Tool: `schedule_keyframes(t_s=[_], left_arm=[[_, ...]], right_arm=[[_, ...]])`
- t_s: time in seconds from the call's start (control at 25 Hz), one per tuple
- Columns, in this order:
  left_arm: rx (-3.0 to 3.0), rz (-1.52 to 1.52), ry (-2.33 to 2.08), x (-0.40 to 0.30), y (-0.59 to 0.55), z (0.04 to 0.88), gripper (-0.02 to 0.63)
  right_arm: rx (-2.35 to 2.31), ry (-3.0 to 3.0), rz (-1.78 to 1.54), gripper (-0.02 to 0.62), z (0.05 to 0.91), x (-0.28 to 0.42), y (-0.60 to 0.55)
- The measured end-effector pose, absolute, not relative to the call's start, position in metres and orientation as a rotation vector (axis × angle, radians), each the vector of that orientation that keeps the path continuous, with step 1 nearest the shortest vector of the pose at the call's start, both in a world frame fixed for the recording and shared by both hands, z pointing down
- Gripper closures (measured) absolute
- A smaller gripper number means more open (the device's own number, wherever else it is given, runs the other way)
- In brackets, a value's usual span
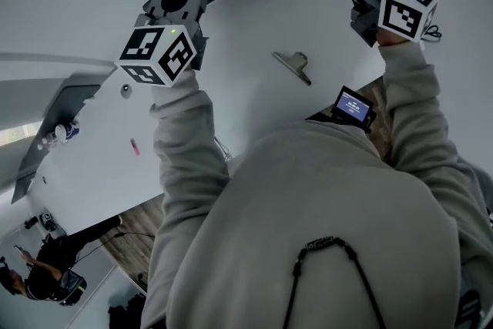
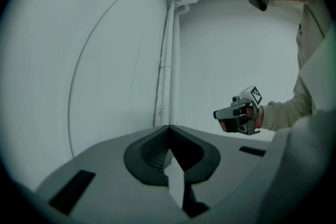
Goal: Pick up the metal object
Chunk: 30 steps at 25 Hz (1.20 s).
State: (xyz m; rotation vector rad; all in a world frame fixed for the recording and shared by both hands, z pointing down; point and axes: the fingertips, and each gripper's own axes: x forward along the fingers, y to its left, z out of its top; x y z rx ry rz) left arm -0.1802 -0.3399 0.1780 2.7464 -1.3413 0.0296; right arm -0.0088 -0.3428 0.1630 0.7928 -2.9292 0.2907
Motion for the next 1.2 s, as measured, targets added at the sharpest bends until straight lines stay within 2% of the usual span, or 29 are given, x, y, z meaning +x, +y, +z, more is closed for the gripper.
schedule_keyframes(t_s=[0.68, 1.2], left_arm=[[2.677, -0.144, -1.592, -0.201, -0.284, 0.118, 0.603], [2.661, -0.118, -1.659, -0.215, -0.289, 0.13, 0.603]], right_arm=[[0.532, -2.995, 0.192, 0.575, 0.134, -0.034, -0.314], [0.54, -2.986, 0.193, 0.575, 0.145, -0.046, -0.319]])
